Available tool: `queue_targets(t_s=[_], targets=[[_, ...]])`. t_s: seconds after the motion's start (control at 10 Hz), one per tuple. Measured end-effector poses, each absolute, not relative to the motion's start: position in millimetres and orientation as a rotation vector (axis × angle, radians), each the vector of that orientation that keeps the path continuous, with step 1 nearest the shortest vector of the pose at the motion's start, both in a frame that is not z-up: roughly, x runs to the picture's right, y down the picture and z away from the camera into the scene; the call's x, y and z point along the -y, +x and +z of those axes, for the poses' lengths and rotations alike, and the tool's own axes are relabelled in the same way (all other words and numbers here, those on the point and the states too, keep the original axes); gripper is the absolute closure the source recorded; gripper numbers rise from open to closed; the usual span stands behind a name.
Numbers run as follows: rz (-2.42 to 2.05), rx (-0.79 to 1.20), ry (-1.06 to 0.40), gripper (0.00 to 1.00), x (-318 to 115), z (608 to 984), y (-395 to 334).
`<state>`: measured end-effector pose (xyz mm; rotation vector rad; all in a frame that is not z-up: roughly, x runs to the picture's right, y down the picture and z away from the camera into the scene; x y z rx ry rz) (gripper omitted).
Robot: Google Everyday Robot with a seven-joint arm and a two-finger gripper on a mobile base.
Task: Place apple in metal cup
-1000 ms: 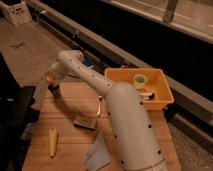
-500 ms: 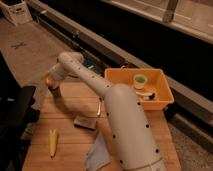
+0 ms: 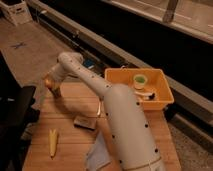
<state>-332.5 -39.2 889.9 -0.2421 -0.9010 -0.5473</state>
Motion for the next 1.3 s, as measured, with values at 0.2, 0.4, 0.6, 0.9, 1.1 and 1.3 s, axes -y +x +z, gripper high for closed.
queue_targets(t_s=[0.2, 0.4, 0.6, 0.9, 1.1, 1.3], targets=[[-0.547, 0.9, -0.243, 0.23, 40.2, 888.8, -331.5], [-0.547, 0.898, -0.247, 0.23, 40.1, 890.0, -330.5], [-0.546, 0.895, -0.248, 0.23, 40.9, 890.8, -328.5], [-0.546, 0.87, -0.218, 0.23, 52.8, 882.7, -318.5], [-0.539, 0.84, -0.183, 0.23, 65.8, 870.3, -298.7], [-0.539, 0.836, -0.178, 0.23, 66.8, 868.5, -295.4]])
